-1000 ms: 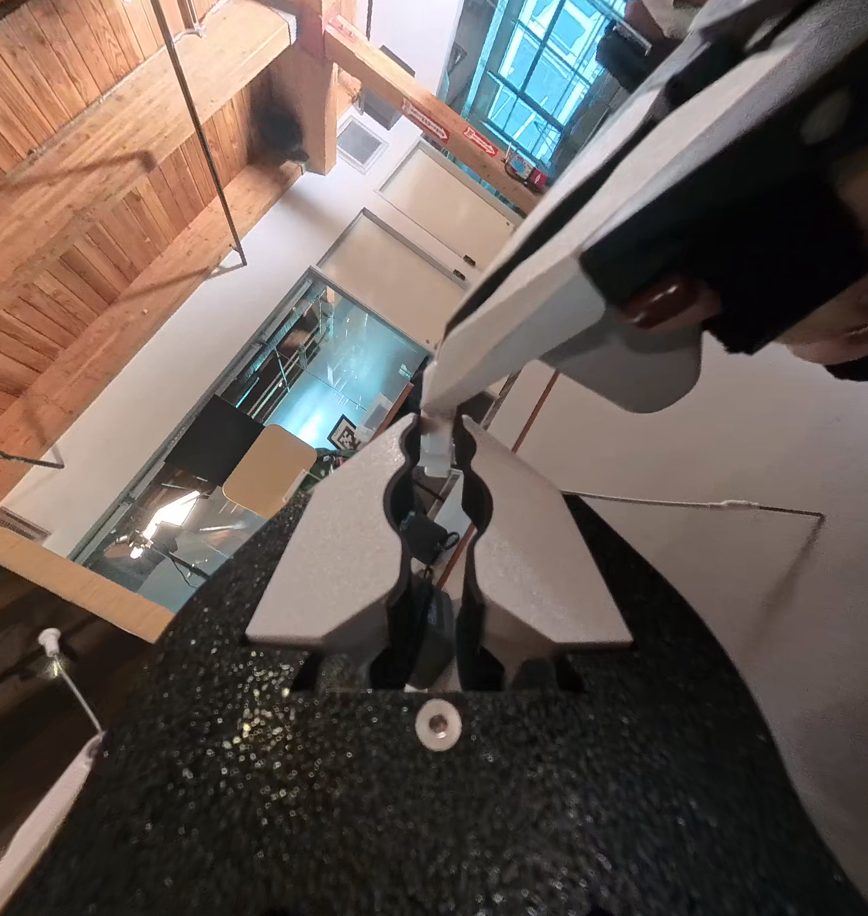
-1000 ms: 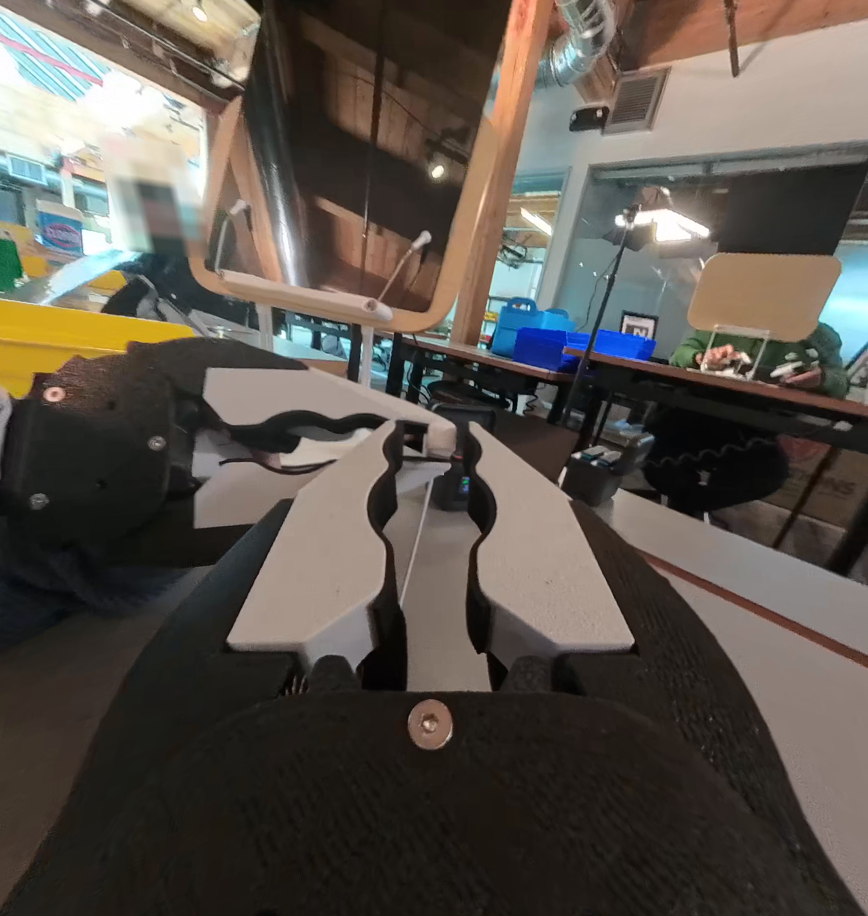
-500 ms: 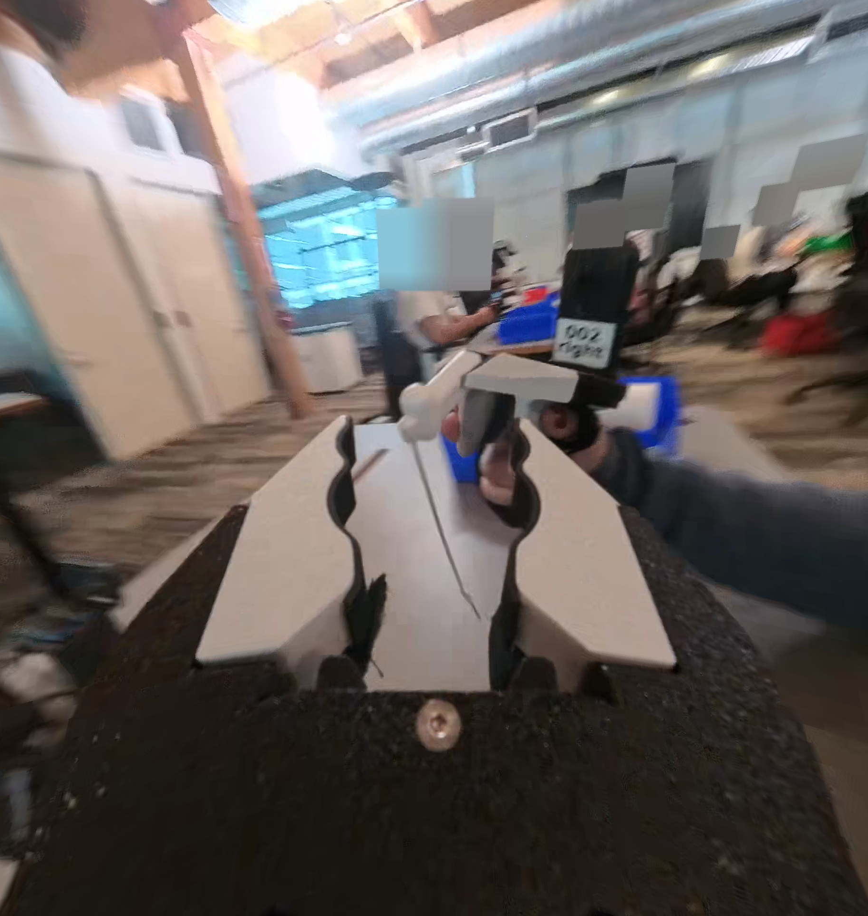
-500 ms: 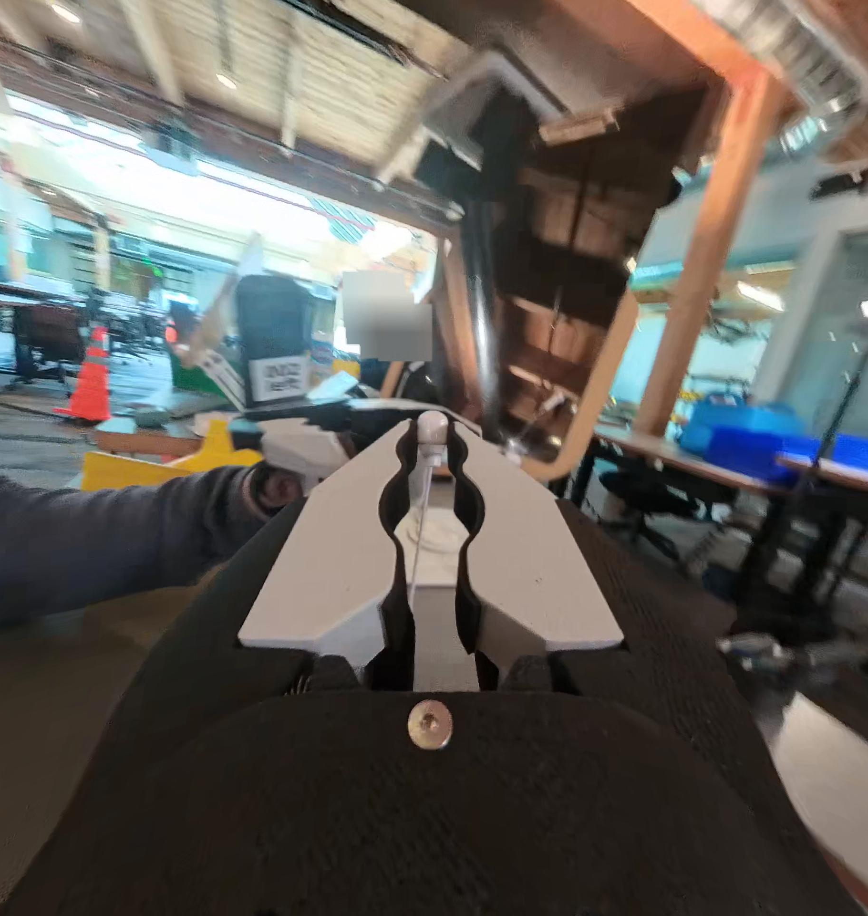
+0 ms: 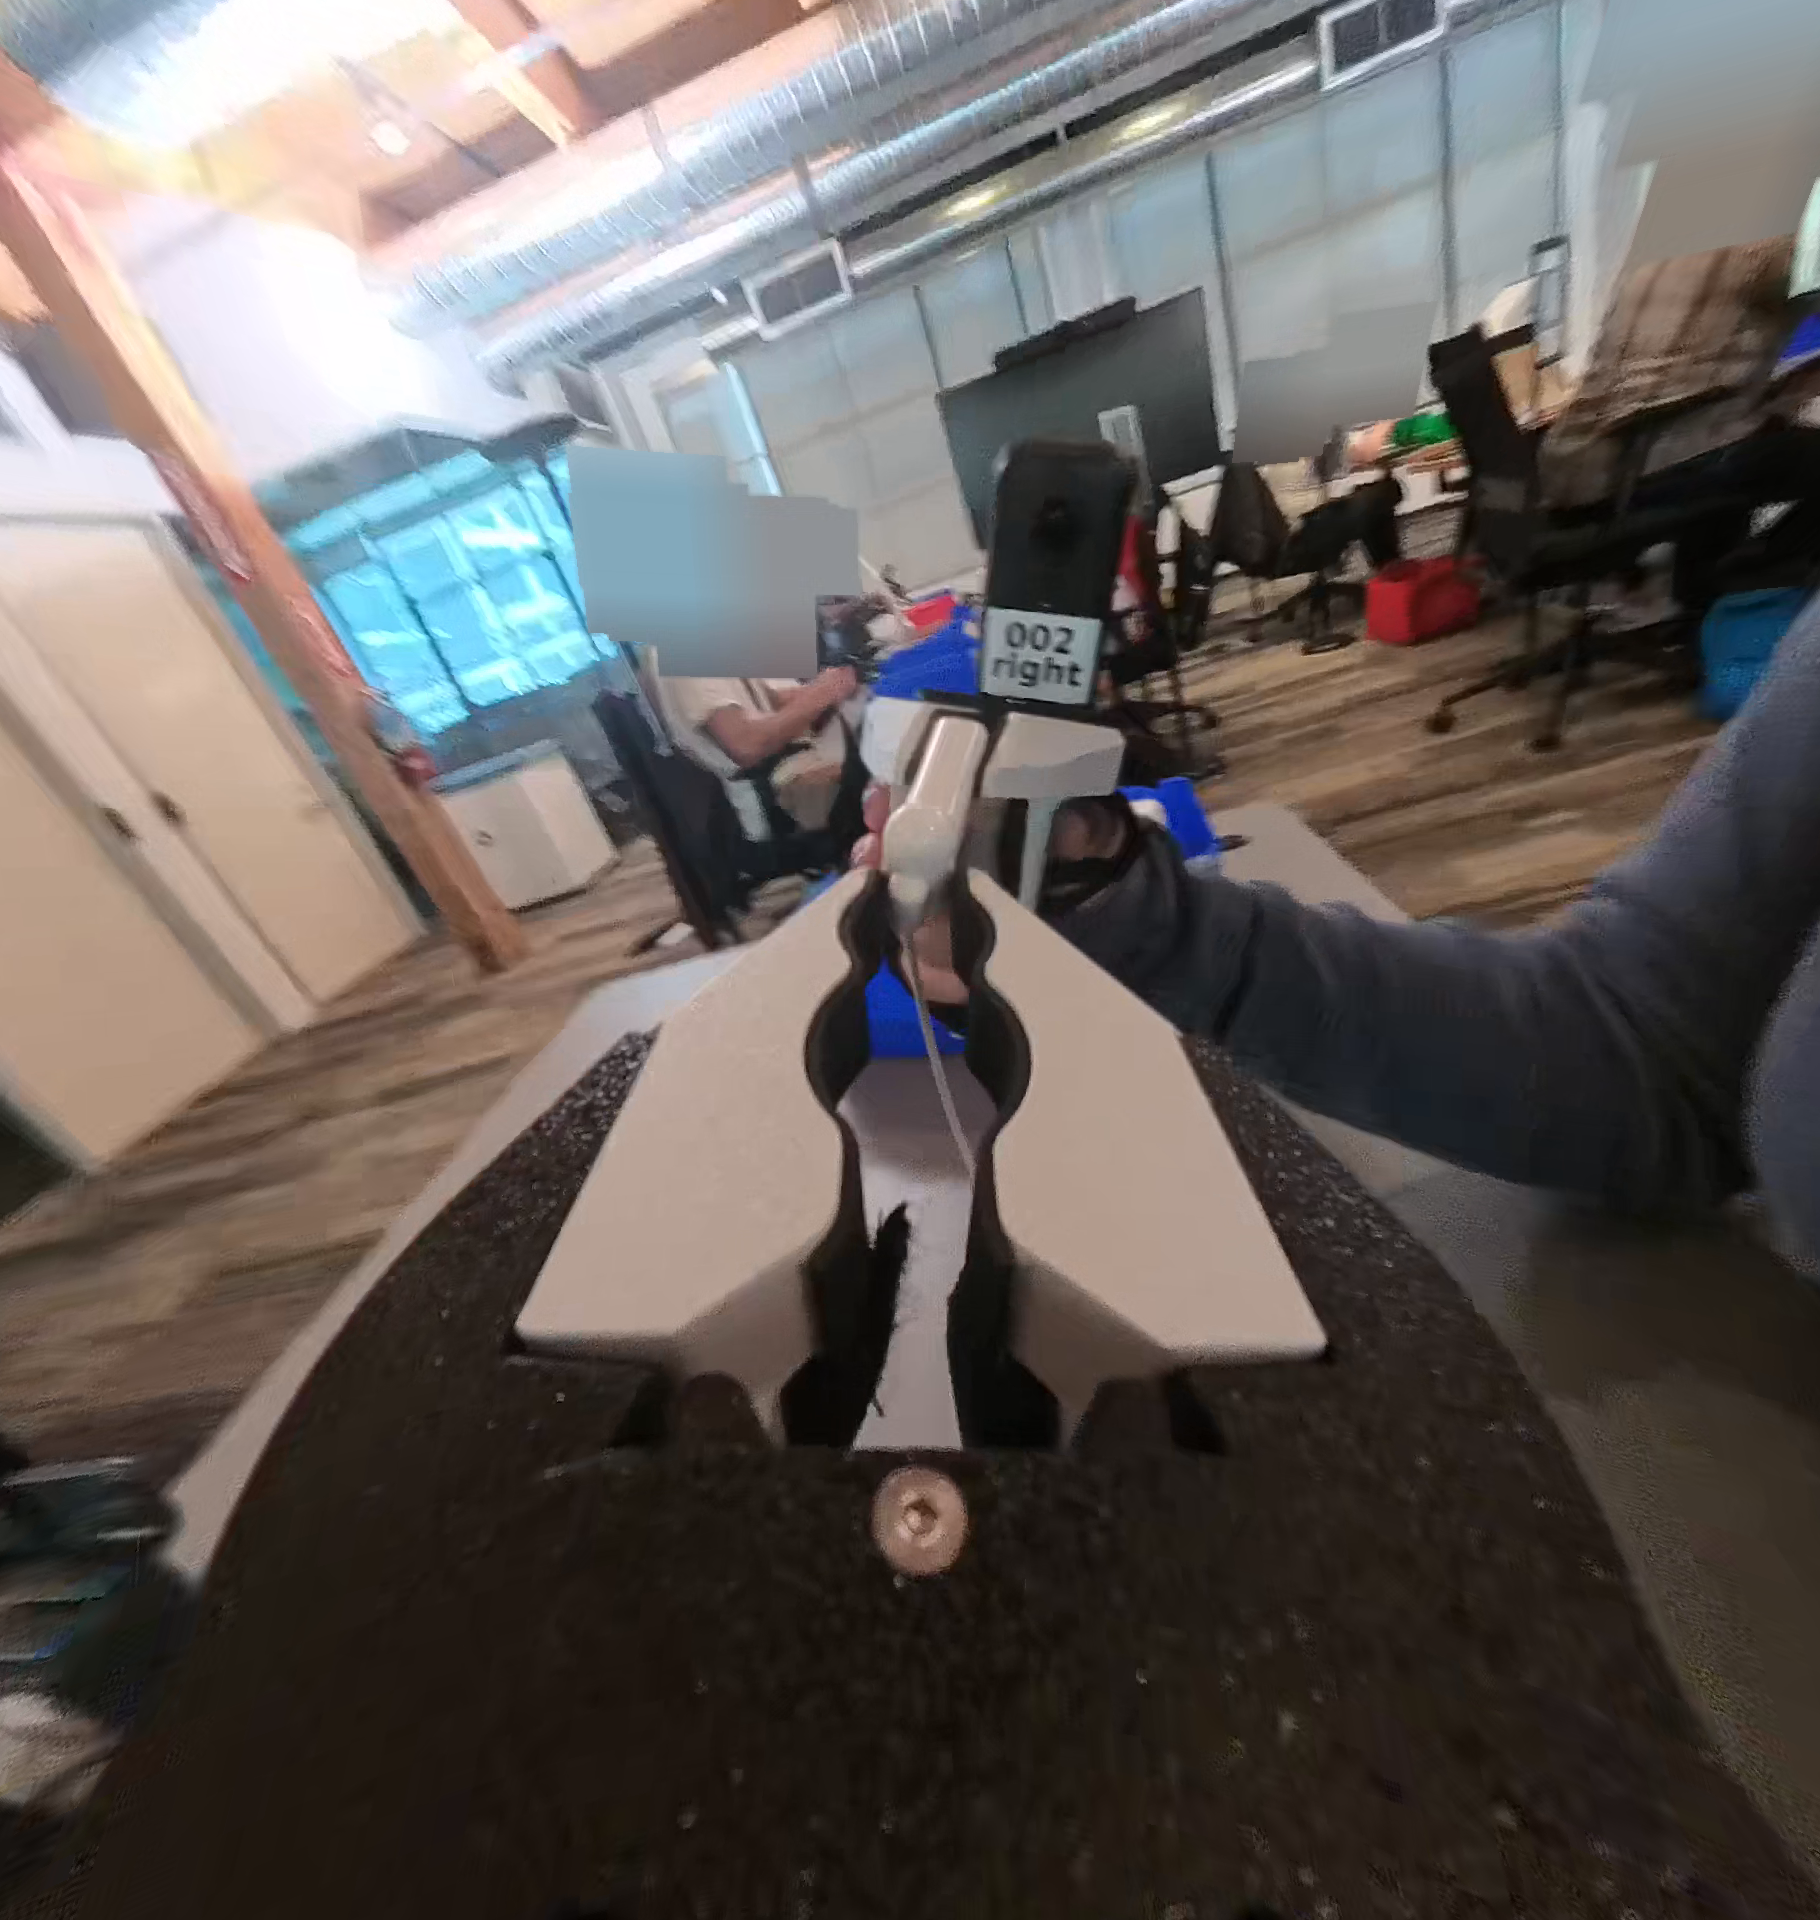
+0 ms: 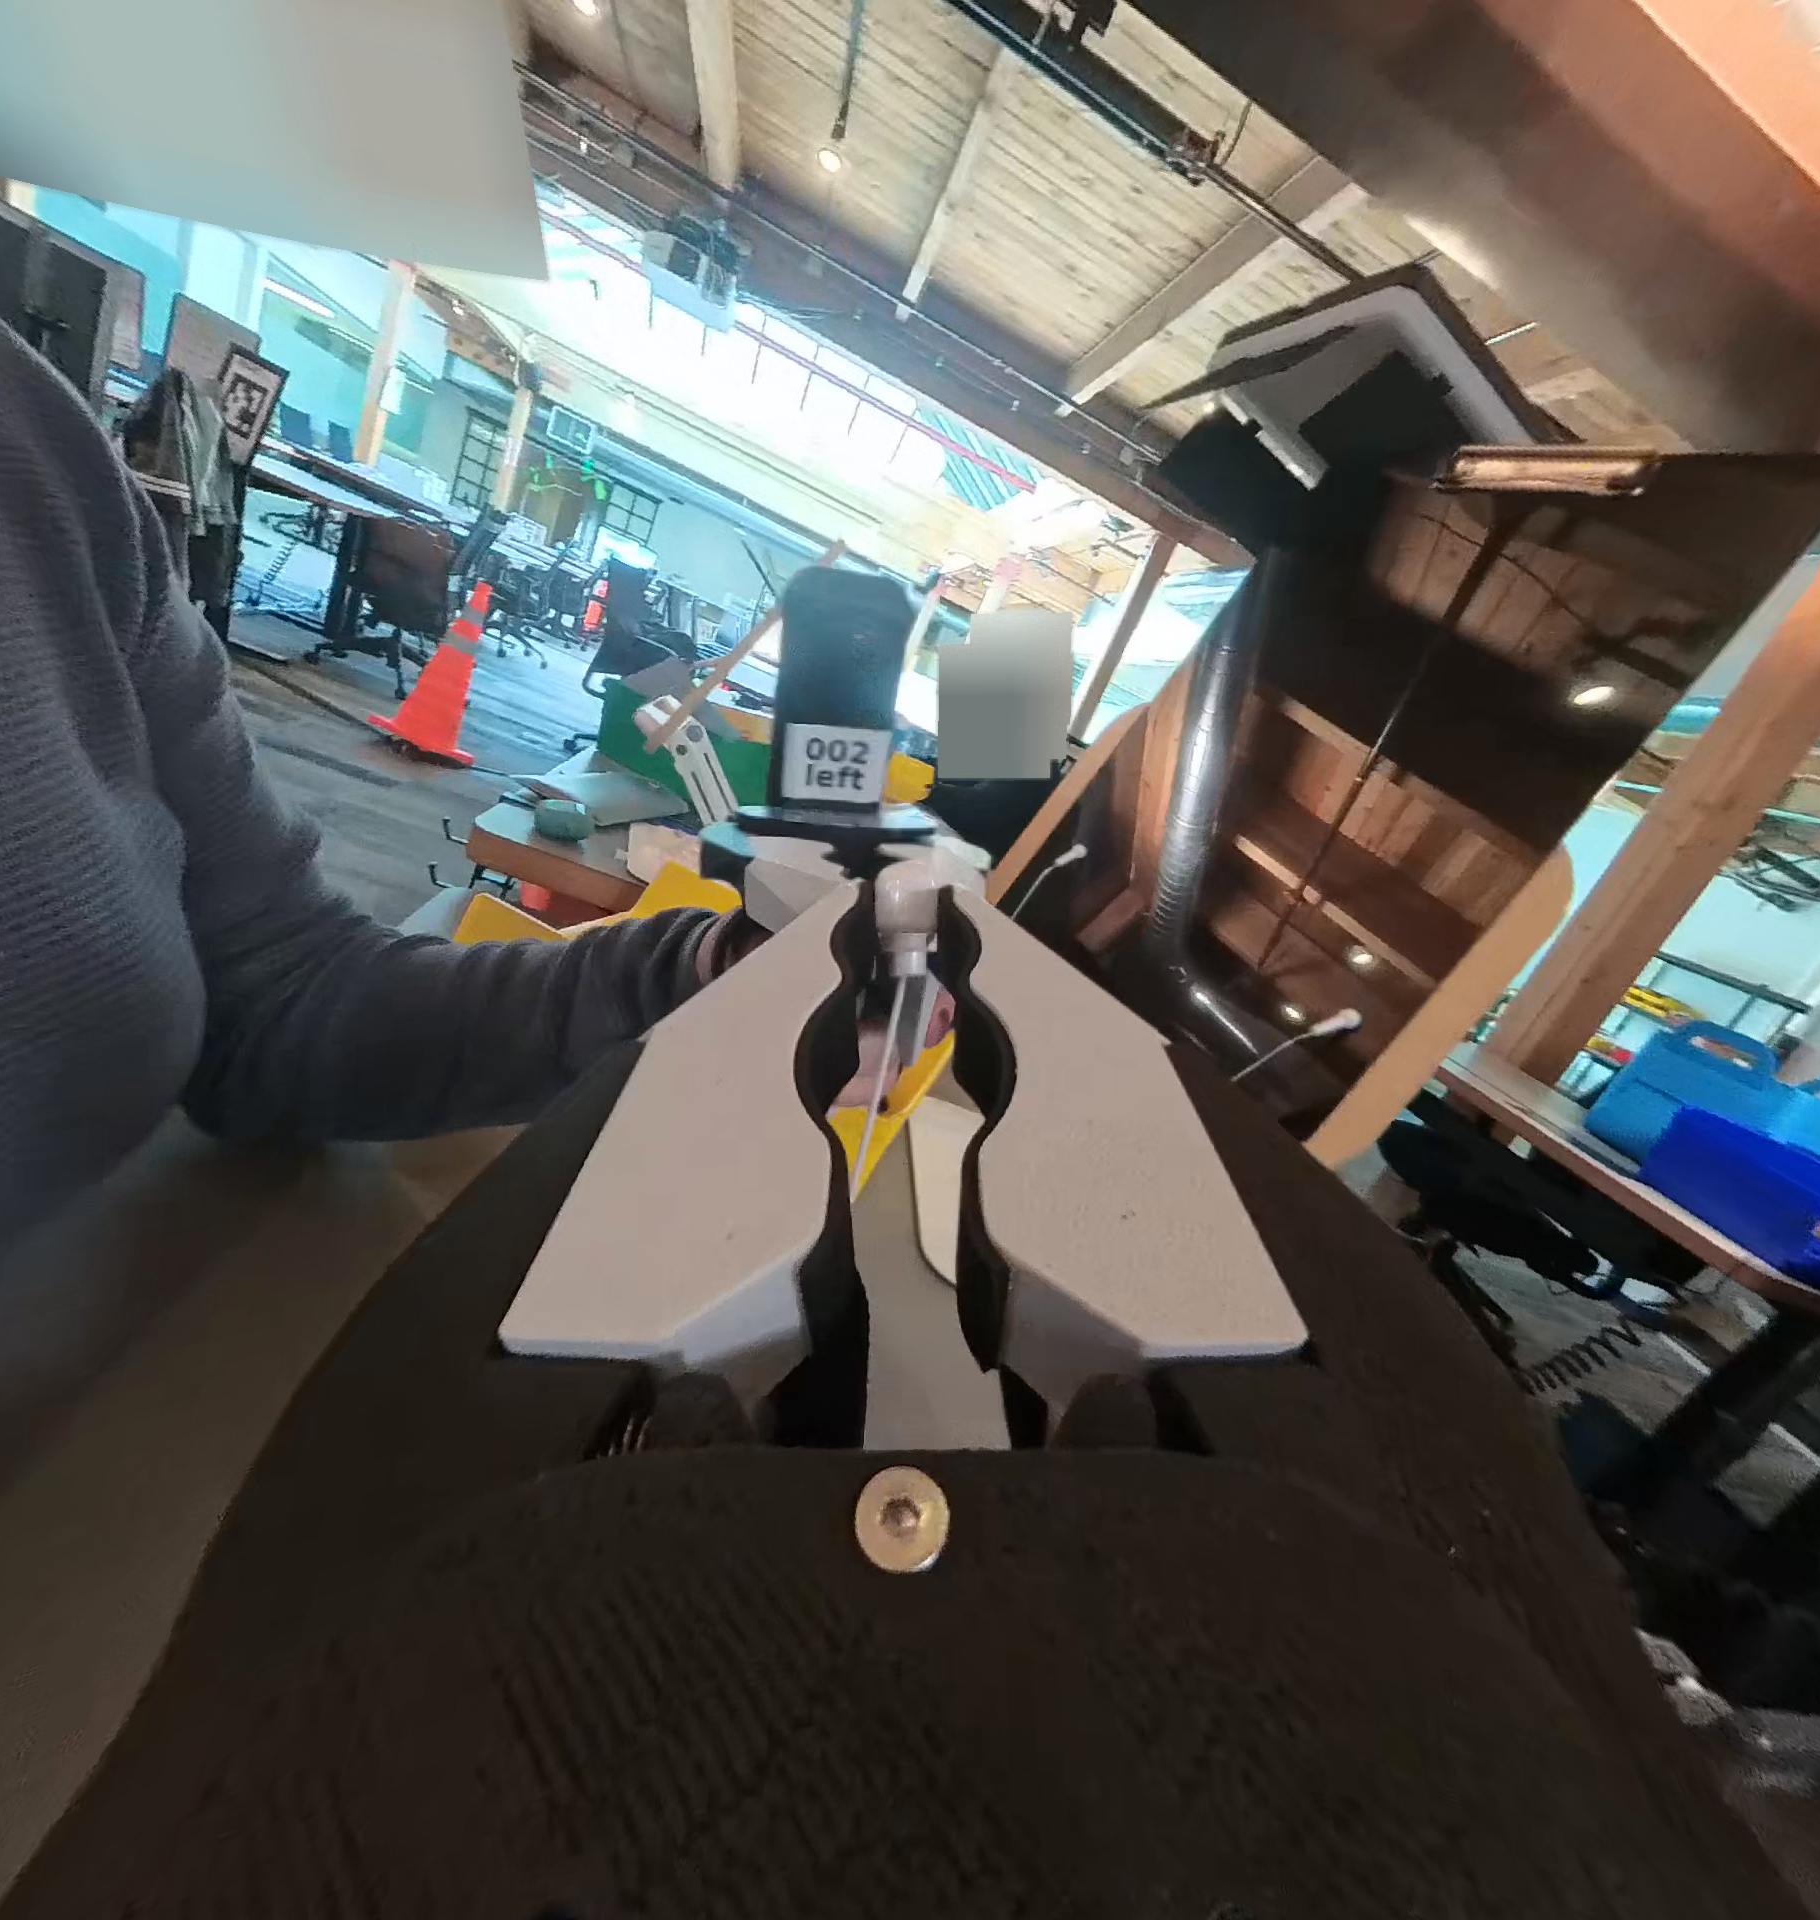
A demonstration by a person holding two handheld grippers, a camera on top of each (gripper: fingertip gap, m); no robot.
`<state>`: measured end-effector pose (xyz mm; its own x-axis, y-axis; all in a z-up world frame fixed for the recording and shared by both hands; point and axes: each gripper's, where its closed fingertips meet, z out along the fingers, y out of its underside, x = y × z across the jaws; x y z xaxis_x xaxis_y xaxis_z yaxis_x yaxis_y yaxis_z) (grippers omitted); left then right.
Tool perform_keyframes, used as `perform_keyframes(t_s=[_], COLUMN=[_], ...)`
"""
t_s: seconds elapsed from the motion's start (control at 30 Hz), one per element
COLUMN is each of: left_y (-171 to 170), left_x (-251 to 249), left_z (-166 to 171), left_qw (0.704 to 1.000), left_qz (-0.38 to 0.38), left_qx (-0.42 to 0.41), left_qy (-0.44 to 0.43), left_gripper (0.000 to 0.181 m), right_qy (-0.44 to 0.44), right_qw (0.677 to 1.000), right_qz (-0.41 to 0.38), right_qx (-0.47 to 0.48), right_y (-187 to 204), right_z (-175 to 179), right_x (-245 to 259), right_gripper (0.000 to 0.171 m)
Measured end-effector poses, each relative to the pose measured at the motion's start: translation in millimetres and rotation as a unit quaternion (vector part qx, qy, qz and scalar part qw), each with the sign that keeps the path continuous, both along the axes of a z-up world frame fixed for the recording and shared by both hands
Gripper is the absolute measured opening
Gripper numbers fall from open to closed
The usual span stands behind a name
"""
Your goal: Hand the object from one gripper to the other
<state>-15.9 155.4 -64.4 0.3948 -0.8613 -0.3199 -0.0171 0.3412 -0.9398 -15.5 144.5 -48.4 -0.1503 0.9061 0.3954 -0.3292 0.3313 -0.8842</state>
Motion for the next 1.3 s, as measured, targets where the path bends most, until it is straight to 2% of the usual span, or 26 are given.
perform_keyframes(t_s=[0.07, 0.13, 0.17, 0.23, 0.33, 0.47, 0.53, 0.63, 0.77, 0.87, 0.97, 1.03, 1.07, 1.1, 1.17, 1.2, 1.3], left_y=[2.0, 5.2, 7.3, 6.0, -2.6, -7.9, -8.1, -7.1, -6.6, -4.0, -1.9, -2.2, -3.0, -2.4, 1.4, 5.9, 10.3], left_x=[-7.2, -19.2, -27.8, -45.9, -65.0, -56.0, -46.5, -39.3, -39.5, -37.6, -33.3, -30.2, -29.8, -29.8, -28.7, -27.3, -21.2], left_z=[11.0, 25.0, 33.0, 51.0, 67.6, 60.8, 53.7, 48.2, 46.8, 43.6, 39.1, 37.8, 38.5, 38.7, 35.3, 31.4, 24.9], left_qw=[0.997, 0.983, 0.966, 0.910, 0.790, 0.652, 0.610, 0.581, 0.574, 0.573, 0.571, 0.572, 0.575, 0.583, 0.612, 0.643, 0.778], left_qz=[0.049, 0.130, 0.186, 0.298, 0.435, 0.495, 0.495, 0.495, 0.494, 0.492, 0.486, 0.483, 0.483, 0.482, 0.467, 0.450, 0.372], left_qx=[0.053, 0.133, 0.180, 0.287, 0.427, 0.552, 0.588, 0.609, 0.613, 0.614, 0.618, 0.620, 0.618, 0.613, 0.594, 0.572, 0.469], left_qy=[-0.003, 0.002, 0.009, 0.026, 0.070, 0.159, 0.192, 0.215, 0.222, 0.228, 0.236, 0.236, 0.231, 0.230, 0.234, 0.239, 0.194], left_gripper=[0.010, 0.011, 0.010, 0.010, 0.011, 0.010, 0.010, 0.010, 0.010, 0.010, 0.010, 0.010, 0.010, 0.010, 0.010, 0.010, 0.021], right_qy=[0.020, 0.032, 0.026, -0.004, -0.023, -0.050, -0.074, -0.086, -0.092, -0.094, -0.094, -0.104, -0.106, -0.106, -0.107, -0.106, -0.095], right_qw=[0.999, 0.993, 0.985, 0.960, 0.936, 0.929, 0.929, 0.924, 0.922, 0.918, 0.909, 0.913, 0.915, 0.916, 0.923, 0.929, 0.946], right_qz=[-0.023, -0.041, -0.050, -0.063, -0.034, -0.023, -0.025, -0.010, 0.011, 0.056, 0.090, 0.073, 0.071, 0.070, 0.055, 0.037, -0.010], right_qx=[-0.027, -0.103, -0.162, -0.274, -0.350, -0.366, -0.361, -0.371, -0.376, -0.382, -0.395, -0.387, -0.383, -0.381, -0.366, -0.353, -0.308], right_y=[6.8, 22.3, 33.4, 50.0, 45.8, 34.6, 30.6, 27.7, 24.9, 14.7, 9.0, 10.9, 10.2, 9.8, 11.1, 13.8, 19.2], right_z=[10.4, 23.5, 27.9, 29.5, 32.0, 30.2, 23.9, 20.5, 19.5, 23.2, 26.3, 21.5, 21.4, 22.1, 22.0, 21.2, 21.7], right_x=[-1.5, 0.2, 0.5, -1.7, -5.4, -14.9, -21.1, -25.1, -25.3, -24.7, -23.9, -26.3, -26.4, -26.0, -24.6, -23.9, -19.5], right_gripper=[0.014, 0.036, 0.041, 0.042, 0.041, 0.041, 0.042, 0.039, 0.033, 0.045, 0.044, 0.029, 0.015, 0.015, 0.013, 0.012, 0.011])
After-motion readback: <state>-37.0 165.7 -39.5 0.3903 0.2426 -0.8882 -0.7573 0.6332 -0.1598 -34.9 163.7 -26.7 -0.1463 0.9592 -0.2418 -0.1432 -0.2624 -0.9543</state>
